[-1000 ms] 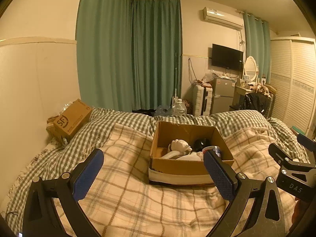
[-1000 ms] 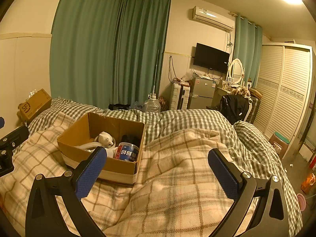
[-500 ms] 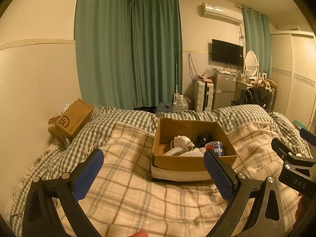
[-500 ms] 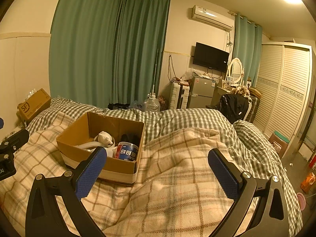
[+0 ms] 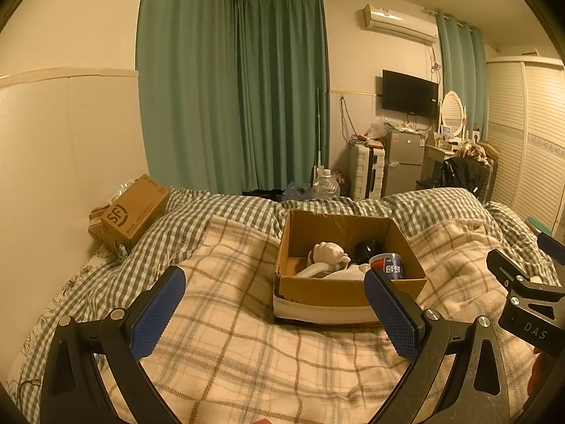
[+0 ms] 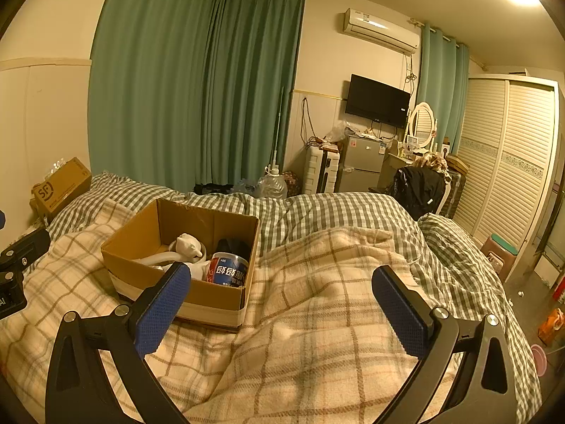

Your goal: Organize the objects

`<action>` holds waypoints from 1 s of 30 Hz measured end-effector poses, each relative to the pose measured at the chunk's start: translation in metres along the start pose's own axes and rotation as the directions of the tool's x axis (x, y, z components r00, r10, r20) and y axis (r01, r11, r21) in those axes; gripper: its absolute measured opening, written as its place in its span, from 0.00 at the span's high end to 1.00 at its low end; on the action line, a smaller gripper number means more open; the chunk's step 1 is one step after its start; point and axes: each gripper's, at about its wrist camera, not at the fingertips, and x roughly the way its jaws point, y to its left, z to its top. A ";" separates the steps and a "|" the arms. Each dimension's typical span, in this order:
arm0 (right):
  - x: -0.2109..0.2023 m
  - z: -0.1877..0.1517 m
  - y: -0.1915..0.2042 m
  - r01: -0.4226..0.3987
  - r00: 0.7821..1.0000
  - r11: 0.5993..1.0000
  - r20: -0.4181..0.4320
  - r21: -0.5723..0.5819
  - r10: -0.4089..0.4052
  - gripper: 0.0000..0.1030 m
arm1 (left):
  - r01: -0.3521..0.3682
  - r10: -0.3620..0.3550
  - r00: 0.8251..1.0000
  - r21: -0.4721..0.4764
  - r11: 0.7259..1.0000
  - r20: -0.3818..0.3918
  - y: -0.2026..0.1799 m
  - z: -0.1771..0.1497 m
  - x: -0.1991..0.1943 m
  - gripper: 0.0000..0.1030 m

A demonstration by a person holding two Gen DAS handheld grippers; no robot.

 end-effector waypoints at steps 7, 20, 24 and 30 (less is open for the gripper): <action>0.000 0.000 0.000 0.000 1.000 1.000 -0.001 -0.001 0.000 0.00 | 0.003 -0.003 1.000 0.002 1.000 -0.003 0.000 0.000 0.001 0.00; 0.000 0.000 0.000 0.000 1.000 1.000 -0.001 -0.001 0.000 0.00 | 0.001 -0.001 1.000 0.002 1.000 -0.009 0.000 -0.001 0.001 0.00; 0.000 0.000 0.000 0.000 1.000 1.000 -0.002 -0.001 0.000 0.00 | 0.001 0.000 1.000 0.002 1.000 -0.011 0.000 -0.002 0.001 0.00; 0.000 0.000 0.000 0.000 1.000 1.000 -0.002 0.000 0.000 0.00 | 0.001 0.000 1.000 0.005 1.000 -0.011 0.000 -0.003 0.001 0.00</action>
